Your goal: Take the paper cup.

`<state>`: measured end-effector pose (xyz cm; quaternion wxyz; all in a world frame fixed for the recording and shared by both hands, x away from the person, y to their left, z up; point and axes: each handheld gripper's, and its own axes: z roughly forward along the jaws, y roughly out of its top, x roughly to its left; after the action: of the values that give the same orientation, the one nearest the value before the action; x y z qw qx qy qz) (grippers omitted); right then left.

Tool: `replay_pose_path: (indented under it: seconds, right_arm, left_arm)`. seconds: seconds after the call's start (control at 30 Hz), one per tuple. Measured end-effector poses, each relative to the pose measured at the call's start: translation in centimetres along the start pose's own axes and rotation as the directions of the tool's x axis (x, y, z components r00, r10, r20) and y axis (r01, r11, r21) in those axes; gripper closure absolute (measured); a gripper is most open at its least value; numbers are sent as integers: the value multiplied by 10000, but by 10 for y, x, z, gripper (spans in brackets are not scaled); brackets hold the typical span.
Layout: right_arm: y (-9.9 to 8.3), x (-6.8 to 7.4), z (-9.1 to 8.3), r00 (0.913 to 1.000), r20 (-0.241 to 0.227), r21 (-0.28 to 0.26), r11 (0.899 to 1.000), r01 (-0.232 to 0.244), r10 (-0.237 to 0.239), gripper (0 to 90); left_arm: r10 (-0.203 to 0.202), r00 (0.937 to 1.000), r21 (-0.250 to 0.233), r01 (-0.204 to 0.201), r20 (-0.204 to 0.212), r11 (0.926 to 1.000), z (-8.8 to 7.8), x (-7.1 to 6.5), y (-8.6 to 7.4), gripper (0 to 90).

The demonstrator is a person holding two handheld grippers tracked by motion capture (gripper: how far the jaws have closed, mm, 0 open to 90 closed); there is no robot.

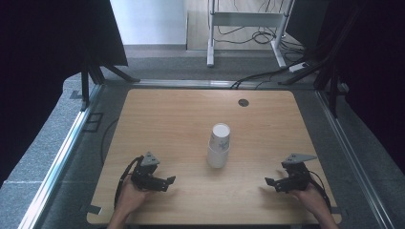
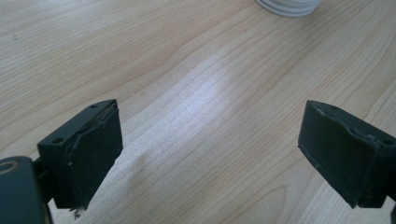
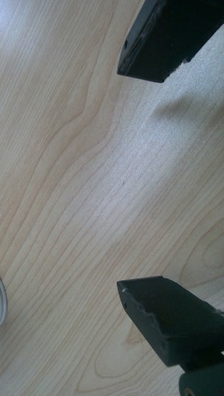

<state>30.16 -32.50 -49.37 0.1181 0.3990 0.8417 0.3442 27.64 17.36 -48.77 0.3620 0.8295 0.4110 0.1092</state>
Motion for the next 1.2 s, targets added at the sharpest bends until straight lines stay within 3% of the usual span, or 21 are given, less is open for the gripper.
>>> replay_pose_path:
  seconds: [0.2,0.4,0.67,1.0,1.2]
  right_arm:
    - [1,1,0,9999,-2,2,9999,104,-104,9]
    - [3,3,-1,9996,0,-49,9995,300,-300,9]
    - [6,5,-5,9984,111,37,9985,554,-554,9]
    - [20,21,-14,9952,-243,-24,9955,951,-951,8]
    - [30,34,-12,9925,-359,384,9922,1184,-1171,26]
  left_arm:
    - [116,9998,-126,-118,-165,9999,-3,1,-1,61]
    - [267,9993,98,-265,-252,9996,0,-1,-1,61]
    - [437,9990,48,-436,-128,9990,0,0,2,55]
    - [529,9986,-284,-528,27,9982,-3,-3,9,54]
    - [575,9982,-420,-567,174,9975,-3,-4,14,60]
